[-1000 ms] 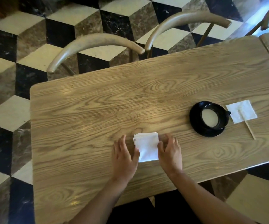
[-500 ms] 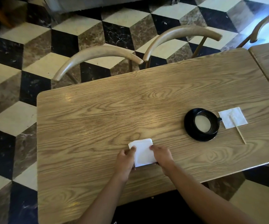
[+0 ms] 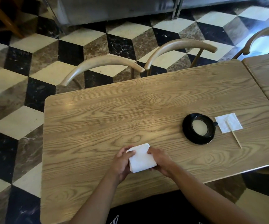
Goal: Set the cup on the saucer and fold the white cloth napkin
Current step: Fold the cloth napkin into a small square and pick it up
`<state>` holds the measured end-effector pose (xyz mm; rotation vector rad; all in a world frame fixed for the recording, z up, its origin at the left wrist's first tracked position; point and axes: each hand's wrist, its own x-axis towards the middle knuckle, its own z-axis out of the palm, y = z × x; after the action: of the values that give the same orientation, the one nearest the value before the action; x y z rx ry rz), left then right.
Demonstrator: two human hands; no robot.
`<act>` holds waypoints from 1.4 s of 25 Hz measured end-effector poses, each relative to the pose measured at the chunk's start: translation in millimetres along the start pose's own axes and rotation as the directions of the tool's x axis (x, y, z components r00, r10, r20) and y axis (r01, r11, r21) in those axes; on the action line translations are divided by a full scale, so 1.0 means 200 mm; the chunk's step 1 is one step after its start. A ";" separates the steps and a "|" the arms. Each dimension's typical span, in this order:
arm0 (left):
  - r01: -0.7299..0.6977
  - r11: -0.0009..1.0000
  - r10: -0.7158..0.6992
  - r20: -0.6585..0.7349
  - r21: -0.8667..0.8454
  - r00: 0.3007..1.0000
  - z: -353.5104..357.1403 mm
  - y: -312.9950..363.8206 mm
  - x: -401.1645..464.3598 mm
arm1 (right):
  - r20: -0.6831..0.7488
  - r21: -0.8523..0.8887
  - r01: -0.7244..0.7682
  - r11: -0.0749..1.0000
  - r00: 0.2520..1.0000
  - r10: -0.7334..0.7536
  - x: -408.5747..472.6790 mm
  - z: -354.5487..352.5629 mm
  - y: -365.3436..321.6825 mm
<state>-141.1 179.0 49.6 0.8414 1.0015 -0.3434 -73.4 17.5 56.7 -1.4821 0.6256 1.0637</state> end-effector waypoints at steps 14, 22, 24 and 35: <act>-0.173 0.955 0.190 -0.050 0.241 0.980 0.17 -0.10 0.00 | -0.052 -0.189 0.297 0.936 0.949 -0.311 -0.04 -0.24 0.16; 0.036 0.977 -0.037 0.000 0.211 0.999 0.48 -0.09 0.12 | -0.081 -0.177 0.256 0.950 0.958 -0.274 0.08 -0.61 0.03; -0.015 0.970 0.045 -0.118 0.243 0.992 0.57 -0.09 0.15 | -0.043 -0.232 0.223 0.947 0.970 -0.239 0.12 -0.66 -0.01; -0.188 0.735 0.457 -0.271 0.652 0.847 0.79 -0.09 0.36 | -0.159 -0.703 0.249 0.666 0.858 -0.489 0.19 -0.68 -0.20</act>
<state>-19.5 55.9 23.6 1.7235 1.1196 -0.1691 14.6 -97.8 34.2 -2.3448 0.1201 0.7200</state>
